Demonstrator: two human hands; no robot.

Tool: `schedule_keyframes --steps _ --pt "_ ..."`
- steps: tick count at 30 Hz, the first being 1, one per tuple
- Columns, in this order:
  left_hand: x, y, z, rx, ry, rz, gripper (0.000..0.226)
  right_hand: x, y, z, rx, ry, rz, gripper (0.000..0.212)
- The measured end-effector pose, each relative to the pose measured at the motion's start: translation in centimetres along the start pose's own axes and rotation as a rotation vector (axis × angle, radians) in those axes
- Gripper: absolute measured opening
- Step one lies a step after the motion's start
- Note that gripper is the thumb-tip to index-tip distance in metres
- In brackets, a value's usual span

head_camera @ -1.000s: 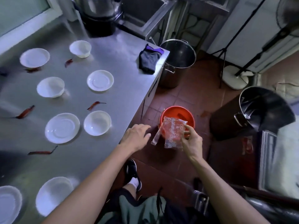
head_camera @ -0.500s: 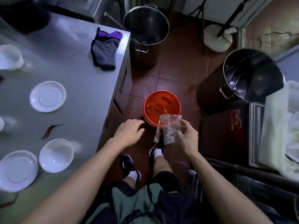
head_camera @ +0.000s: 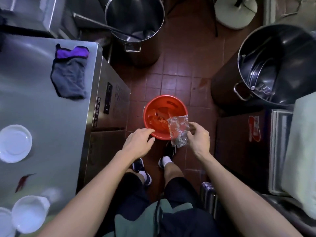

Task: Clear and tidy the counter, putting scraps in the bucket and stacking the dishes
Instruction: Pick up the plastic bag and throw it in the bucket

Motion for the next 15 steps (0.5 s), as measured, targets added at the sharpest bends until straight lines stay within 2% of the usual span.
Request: schedule_keyframes --steps 8,15 --pt "2.4 2.1 -5.8 0.099 -0.009 0.025 0.043 -0.9 3.8 -3.8 0.055 0.069 0.048 0.03" --pt "5.8 4.5 -11.8 0.14 0.03 0.026 0.044 -1.6 8.6 -8.0 0.034 0.125 0.038 0.033"
Point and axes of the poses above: each hand's wrist, its own z-axis away from the middle knuckle, its own y-axis out of the palm, x = y × z, the point moved 6 cm from there along -z, towards the middle knuckle, and after that the axes turned 7 degrees about y, right-handed, at the moved point
